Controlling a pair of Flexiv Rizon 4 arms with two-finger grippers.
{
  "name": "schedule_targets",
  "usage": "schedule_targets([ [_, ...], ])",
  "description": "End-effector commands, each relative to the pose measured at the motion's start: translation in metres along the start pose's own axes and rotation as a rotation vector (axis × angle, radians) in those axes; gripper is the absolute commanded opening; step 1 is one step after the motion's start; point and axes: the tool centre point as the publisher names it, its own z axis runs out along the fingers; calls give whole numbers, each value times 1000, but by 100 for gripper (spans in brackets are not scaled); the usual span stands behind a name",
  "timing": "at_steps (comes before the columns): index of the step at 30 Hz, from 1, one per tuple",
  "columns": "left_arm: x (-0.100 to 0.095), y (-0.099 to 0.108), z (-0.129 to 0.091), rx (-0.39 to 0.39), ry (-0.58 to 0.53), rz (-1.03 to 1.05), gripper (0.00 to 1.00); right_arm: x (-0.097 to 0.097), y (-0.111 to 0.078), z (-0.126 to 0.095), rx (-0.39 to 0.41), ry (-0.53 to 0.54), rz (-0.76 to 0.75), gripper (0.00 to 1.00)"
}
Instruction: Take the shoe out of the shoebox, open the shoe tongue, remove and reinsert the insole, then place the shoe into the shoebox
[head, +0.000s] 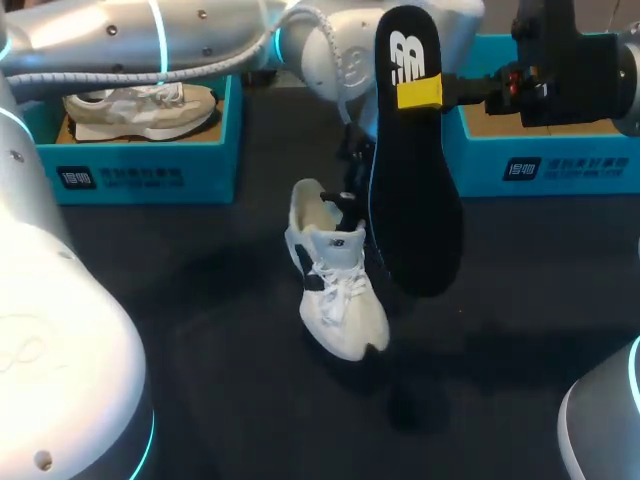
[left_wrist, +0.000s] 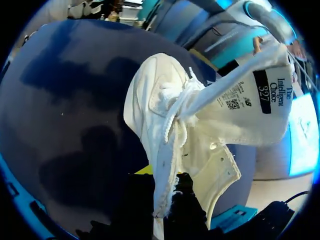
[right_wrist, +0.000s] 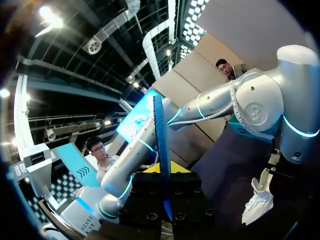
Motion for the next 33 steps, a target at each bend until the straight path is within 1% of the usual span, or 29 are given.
schedule_targets([
  [1, -12, -3, 4, -46, 60, 101, 0, -1, 0, 2, 1, -1, 1, 0],
  [5, -18, -10, 10, -68, 67, 141, 0, -1, 0, 2, 1, -1, 1, 0],
  [9, -25, -13, 15, -69, 63, 150, 0, -1, 0, 2, 1, -1, 1, 0],
  [14, -32, -18, 26, -89, 91, 148, 0, -1, 0, 2, 1, -1, 1, 0],
  [15, -33, -19, 27, -101, 98, 149, 0, -1, 0, 2, 1, -1, 1, 0],
  [23, -39, -23, 36, -97, 90, 155, 0, -1, 0, 2, 1, -1, 1, 0],
  [28, -40, -25, 37, -102, 85, 141, 0, -1, 0, 2, 1, -1, 1, 0],
  [33, -43, -27, 44, -104, 96, 141, 0, -1, 0, 2, 1, -1, 1, 0],
])
